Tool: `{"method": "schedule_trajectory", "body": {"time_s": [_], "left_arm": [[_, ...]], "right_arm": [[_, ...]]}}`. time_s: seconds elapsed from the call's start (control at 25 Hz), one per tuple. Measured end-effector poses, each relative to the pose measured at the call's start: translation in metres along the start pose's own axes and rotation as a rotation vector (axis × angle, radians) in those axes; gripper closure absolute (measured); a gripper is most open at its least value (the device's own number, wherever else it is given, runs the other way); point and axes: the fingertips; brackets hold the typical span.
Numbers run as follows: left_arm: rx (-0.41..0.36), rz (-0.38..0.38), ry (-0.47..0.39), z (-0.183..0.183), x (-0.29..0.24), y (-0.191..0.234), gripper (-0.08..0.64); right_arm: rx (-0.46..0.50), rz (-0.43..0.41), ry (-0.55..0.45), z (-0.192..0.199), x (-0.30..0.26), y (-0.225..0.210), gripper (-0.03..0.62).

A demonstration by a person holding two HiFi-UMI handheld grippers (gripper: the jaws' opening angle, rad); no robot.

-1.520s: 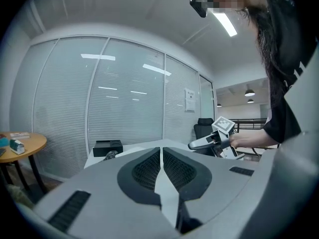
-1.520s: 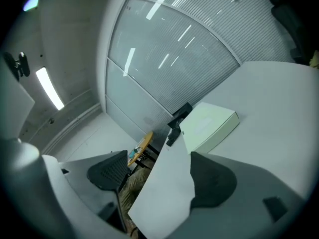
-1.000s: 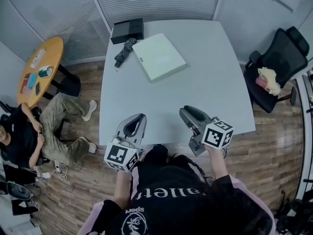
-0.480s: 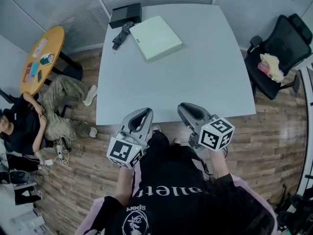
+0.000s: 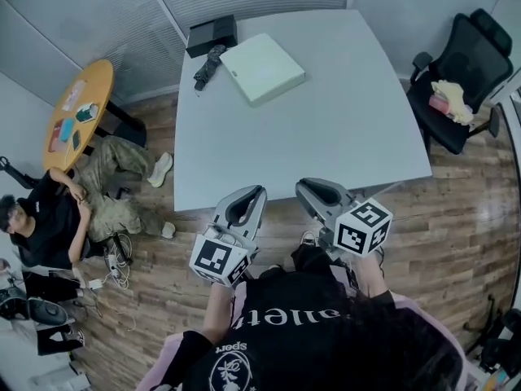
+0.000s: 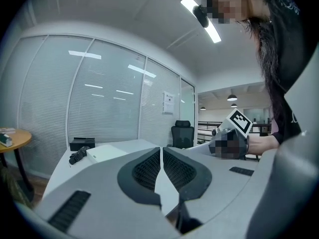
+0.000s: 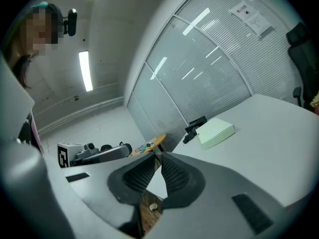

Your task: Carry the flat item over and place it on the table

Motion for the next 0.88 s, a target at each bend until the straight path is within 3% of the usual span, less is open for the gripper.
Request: {"method": "schedule_trajectory", "body": {"time_s": [0.48,0.88], "left_arm": [[0.012,0.029,-0.022,0.011,0.113,-0.012,0.525],[0.024,0.067,-0.014,0.028,0.174,-0.029,0.525]], "right_arm": [[0.052,0.060,-0.038,0.057,0.011,0.100,0.549],[0.096,0.111,-0.066,0.087,0.031,0.153,0.554]]}}
Point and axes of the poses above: the fingertips, and each gripper's own axes: x backward along the fingers, y to its left, z out of its underside, and after that the axes turned 6 degrees about -y, right-handed
